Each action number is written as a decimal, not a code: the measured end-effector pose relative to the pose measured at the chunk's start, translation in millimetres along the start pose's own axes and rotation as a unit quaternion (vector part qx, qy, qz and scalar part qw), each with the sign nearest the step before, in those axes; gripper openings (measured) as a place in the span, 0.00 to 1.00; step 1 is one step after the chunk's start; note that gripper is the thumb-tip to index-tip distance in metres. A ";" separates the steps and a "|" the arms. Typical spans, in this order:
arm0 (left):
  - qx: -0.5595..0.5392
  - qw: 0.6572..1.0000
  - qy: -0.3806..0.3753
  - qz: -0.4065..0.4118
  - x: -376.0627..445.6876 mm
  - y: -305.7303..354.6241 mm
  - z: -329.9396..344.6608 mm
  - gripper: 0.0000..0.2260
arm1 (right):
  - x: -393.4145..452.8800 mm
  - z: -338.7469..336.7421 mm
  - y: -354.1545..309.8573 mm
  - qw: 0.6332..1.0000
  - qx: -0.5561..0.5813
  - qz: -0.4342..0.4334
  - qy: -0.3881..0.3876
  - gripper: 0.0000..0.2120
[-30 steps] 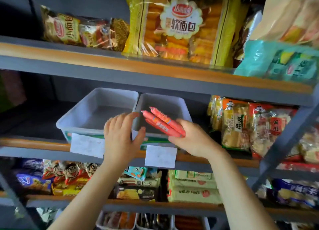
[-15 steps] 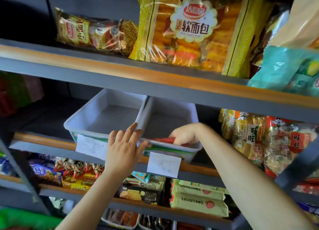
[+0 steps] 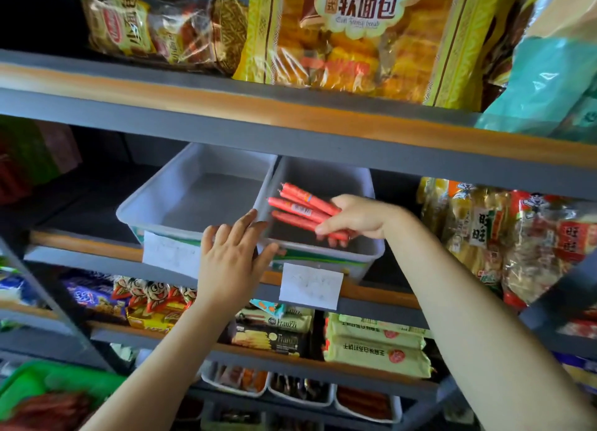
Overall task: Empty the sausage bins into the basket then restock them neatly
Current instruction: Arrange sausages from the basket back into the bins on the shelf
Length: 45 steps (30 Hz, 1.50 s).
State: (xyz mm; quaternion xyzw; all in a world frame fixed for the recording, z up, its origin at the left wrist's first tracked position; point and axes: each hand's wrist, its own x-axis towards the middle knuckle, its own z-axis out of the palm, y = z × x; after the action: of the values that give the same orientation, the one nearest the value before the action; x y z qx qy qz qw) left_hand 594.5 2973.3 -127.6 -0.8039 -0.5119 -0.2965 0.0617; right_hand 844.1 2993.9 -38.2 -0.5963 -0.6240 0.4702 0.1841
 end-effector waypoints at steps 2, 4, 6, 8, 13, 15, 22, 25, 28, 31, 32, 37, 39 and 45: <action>-0.029 1.000 0.001 0.008 2.1 -0.3 -5.0 0.25 | -17.1 -1.7 -9.0 0.998 0.059 -0.032 -0.011 0.10; -0.119 0.993 0.015 -0.009 4.7 -2.8 -18.0 0.27 | -33.5 0.4 -15.8 0.993 0.093 -0.062 -0.041 0.08; -0.252 0.965 0.046 -0.063 0.8 2.8 -38.8 0.25 | -45.1 9.7 -21.1 0.984 0.126 -0.095 -0.079 0.08; -0.436 0.889 0.041 -0.136 -4.1 17.7 -56.3 0.20 | -50.9 25.1 -26.8 0.976 0.160 -0.114 -0.099 0.09; -0.747 0.626 -0.104 -0.200 1.4 35.7 -61.8 0.27 | -49.5 69.4 -41.6 0.968 0.177 -0.134 -0.120 0.10; -0.775 0.577 -0.102 -0.237 4.5 29.5 -66.4 0.25 | -46.9 84.2 -45.5 0.963 0.196 -0.126 -0.133 0.10; -0.794 0.535 -0.186 -0.222 -9.8 -7.8 -68.6 0.19 | -41.5 125.4 -58.3 0.946 0.259 -0.085 -0.173 0.11; -0.800 0.516 -0.204 -0.227 -12.6 -21.8 -73.2 0.18 | -37.2 139.2 -65.7 0.946 0.269 -0.063 -0.169 0.11; -0.786 0.535 -0.219 -0.220 -14.5 -36.4 -81.9 0.17 | -32.7 151.0 -74.1 0.944 0.280 -0.050 -0.169 0.11; -0.770 0.569 -0.217 -0.190 -15.2 -55.8 -88.0 0.17 | -24.1 166.1 -82.8 0.944 0.290 -0.049 -0.146 0.12; -0.761 0.585 -0.214 -0.184 -15.2 -63.0 -90.9 0.16 | -20.4 170.9 -86.8 0.948 0.287 -0.050 -0.129 0.12; -0.727 0.638 -0.184 -0.173 -15.5 -102.2 -103.5 0.11 | -3.9 197.4 -115.6 0.960 0.257 -0.053 -0.101 0.09; -0.701 0.671 -0.164 -0.178 -14.0 -118.1 -107.9 0.14 | 2.6 204.9 -128.7 0.966 0.236 -0.049 -0.090 0.09; -0.541 0.801 0.070 -0.246 -24.8 -172.1 -108.3 0.04 | 41.1 181.1 -160.9 0.984 -0.018 -0.056 0.167 0.05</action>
State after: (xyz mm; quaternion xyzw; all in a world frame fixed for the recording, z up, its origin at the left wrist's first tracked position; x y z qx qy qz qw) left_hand 394.3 2990.8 -87.7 -0.5309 -0.4426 -0.5862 -0.4227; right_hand 600.0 2989.8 -10.9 -0.6339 -0.6249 0.3418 0.3013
